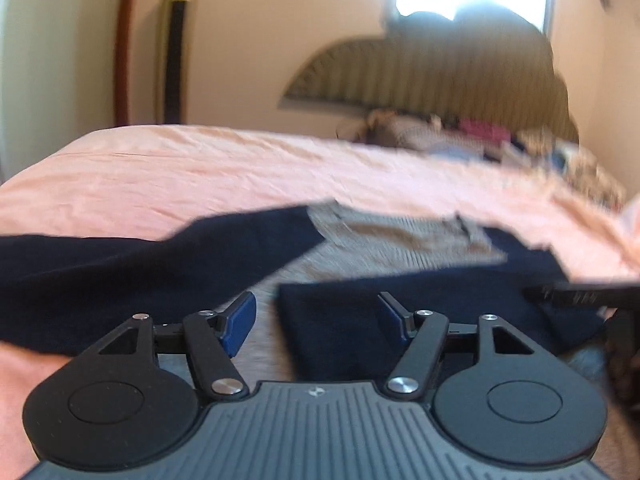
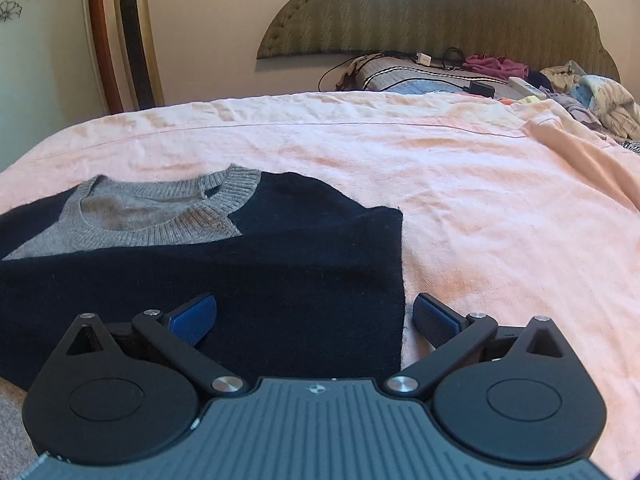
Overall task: Fold small clothes
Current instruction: 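Grasp the other navy sleeve with the left gripper and lift it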
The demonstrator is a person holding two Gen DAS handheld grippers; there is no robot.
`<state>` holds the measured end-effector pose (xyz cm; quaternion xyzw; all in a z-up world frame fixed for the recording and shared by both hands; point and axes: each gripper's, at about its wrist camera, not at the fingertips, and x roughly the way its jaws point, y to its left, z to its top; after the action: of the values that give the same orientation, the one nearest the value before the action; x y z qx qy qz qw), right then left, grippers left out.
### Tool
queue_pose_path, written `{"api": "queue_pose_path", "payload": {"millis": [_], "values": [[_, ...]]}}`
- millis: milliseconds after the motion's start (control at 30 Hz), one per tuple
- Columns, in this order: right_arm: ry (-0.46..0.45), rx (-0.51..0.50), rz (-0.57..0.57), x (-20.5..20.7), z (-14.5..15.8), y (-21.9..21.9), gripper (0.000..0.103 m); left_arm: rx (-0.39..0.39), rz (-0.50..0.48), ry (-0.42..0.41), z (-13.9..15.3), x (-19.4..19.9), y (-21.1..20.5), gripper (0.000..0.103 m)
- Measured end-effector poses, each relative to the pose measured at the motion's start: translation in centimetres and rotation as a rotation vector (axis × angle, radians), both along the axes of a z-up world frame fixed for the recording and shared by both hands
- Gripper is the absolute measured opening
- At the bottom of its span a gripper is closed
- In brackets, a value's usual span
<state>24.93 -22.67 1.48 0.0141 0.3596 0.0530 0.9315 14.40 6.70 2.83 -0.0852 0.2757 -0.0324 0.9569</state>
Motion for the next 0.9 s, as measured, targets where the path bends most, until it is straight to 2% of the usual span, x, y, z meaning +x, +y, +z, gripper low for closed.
{"api": "queue_pose_path", "payload": {"millis": [67, 167, 267, 333, 433, 467, 500, 567, 633, 667, 733, 767, 833, 900], "values": [[-0.001, 0.001, -0.001, 0.0, 0.0, 0.0, 0.103, -0.049, 0.107, -0.042, 0.7, -1.9, 4.0, 0.078], [-0.001, -0.003, -0.004, 0.0, 0.0, 0.1, 0.103, -0.126, 0.337, -0.061, 1.2, -3.6, 11.7, 0.079], [-0.003, -0.001, -0.008, -0.1, 0.1, 0.1, 0.103, -0.278, 0.629, -0.055, 1.0, -4.8, 20.3, 0.079], [-0.004, 0.0, -0.01, -0.1, 0.1, 0.1, 0.103, -0.416, 0.791, -0.059, 0.6, -5.5, 25.1, 0.082], [-0.004, 0.001, -0.012, -0.1, 0.2, 0.0, 0.103, -0.65, 0.865, -0.031, -1.3, -5.1, 30.4, 0.083], [-0.005, 0.001, -0.013, -0.1, 0.2, 0.0, 0.103, -0.714, 0.867, -0.013, -2.1, -4.7, 31.6, 0.083], [-0.005, 0.002, -0.013, -0.1, 0.2, 0.0, 0.103, -0.749, 0.857, -0.044, -2.6, -4.5, 32.3, 0.083], [-0.005, 0.003, -0.014, -0.1, 0.1, 0.0, 0.103, -0.749, 0.876, -0.061, -2.9, -3.9, 32.5, 0.083], [-0.005, 0.004, -0.014, -0.1, 0.1, 0.0, 0.103, -0.694, 0.88, -0.052, -2.6, -3.2, 32.4, 0.079], [-0.005, 0.004, -0.014, -0.1, 0.1, 0.0, 0.103, -0.651, 0.873, -0.039, -2.4, -2.8, 32.2, 0.072], [-0.005, 0.004, -0.014, -0.1, 0.1, 0.0, 0.103, -0.579, 0.839, 0.042, -2.6, -1.3, 32.0, 0.016], [-0.006, 0.005, -0.014, -0.1, 0.1, 0.0, 0.103, -0.562, 0.842, 0.066, -2.8, -0.9, 31.8, 0.01], [-0.006, 0.007, -0.014, -0.1, 0.1, -0.1, 0.103, -0.523, 0.85, 0.06, -2.6, -0.6, 31.4, 0.007], [-0.006, 0.009, -0.014, -0.1, 0.1, -0.1, 0.103, -0.434, 0.866, 0.064, -1.5, 0.0, 30.1, 0.006]]}}
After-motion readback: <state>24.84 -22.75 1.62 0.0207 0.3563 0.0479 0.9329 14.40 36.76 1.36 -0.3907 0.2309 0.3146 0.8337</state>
